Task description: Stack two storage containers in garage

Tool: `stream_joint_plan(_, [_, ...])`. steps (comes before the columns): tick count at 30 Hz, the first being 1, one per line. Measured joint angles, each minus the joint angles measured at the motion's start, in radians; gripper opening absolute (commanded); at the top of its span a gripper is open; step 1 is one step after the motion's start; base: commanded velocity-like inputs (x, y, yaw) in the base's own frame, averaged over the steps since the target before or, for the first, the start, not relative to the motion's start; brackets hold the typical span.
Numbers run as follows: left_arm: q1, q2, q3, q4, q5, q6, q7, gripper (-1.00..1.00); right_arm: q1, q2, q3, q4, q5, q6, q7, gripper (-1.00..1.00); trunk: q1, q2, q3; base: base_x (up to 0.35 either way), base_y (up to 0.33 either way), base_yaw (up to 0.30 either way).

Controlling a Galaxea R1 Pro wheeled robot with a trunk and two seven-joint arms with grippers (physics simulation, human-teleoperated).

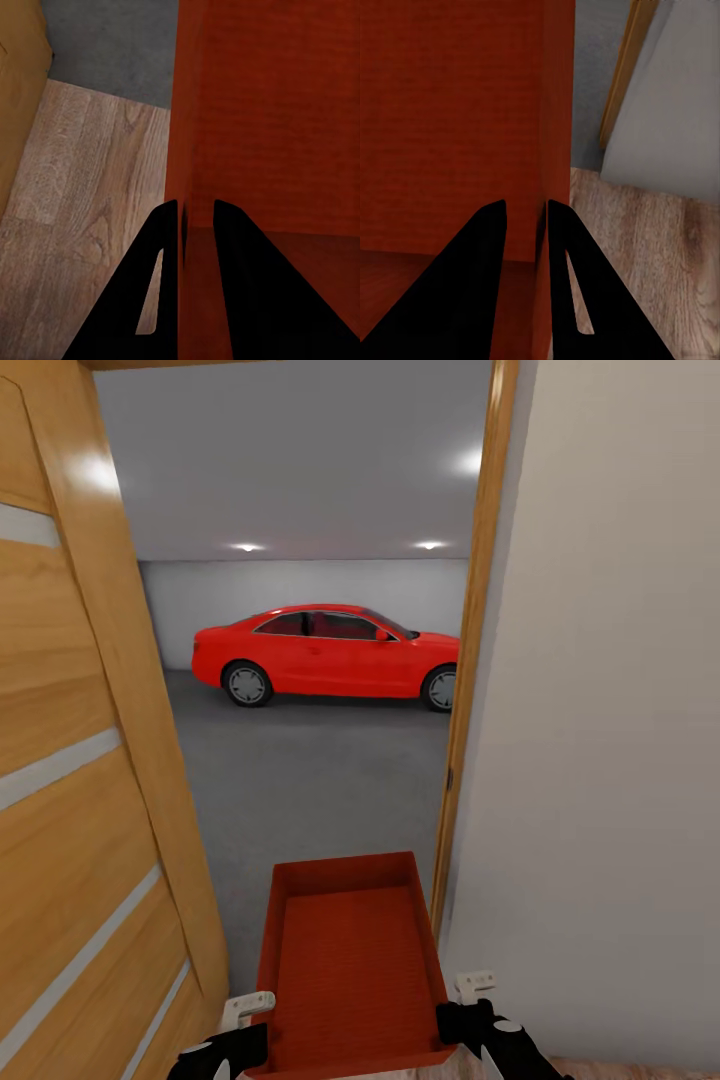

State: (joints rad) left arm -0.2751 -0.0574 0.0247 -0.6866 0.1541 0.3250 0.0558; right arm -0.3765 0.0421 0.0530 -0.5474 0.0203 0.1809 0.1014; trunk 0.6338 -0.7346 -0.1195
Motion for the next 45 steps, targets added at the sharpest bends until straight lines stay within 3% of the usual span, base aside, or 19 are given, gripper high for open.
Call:
stream_joint_plan(13, [0.000, 0.000, 0.000, 0.000, 0.000, 0.000, 0.000, -1.00, 0.000, 0.000, 0.000, 0.000, 0.000, 0.000, 0.000, -1.00, 0.000, 0.000, 0.000, 0.000, 0.000, -0.001])
stream_joint_plan(29, [0.000, 0.000, 0.000, 0.000, 0.001, 0.000, 0.001, -1.00, 0.000, 0.000, 0.000, 0.000, 0.000, 0.000, 0.000, -1.00, 0.000, 0.000, 0.000, 0.068, 0.231, 0.000])
stream_joint_plan(45, [0.000, 0.000, 0.000, 0.000, 0.001, 0.000, 0.001, -1.00, 0.000, 0.000, -0.001, 0.000, 0.001, 0.000, 0.001, -1.00, 0.000, 0.000, 0.000, 0.005, 0.022, 0.000])
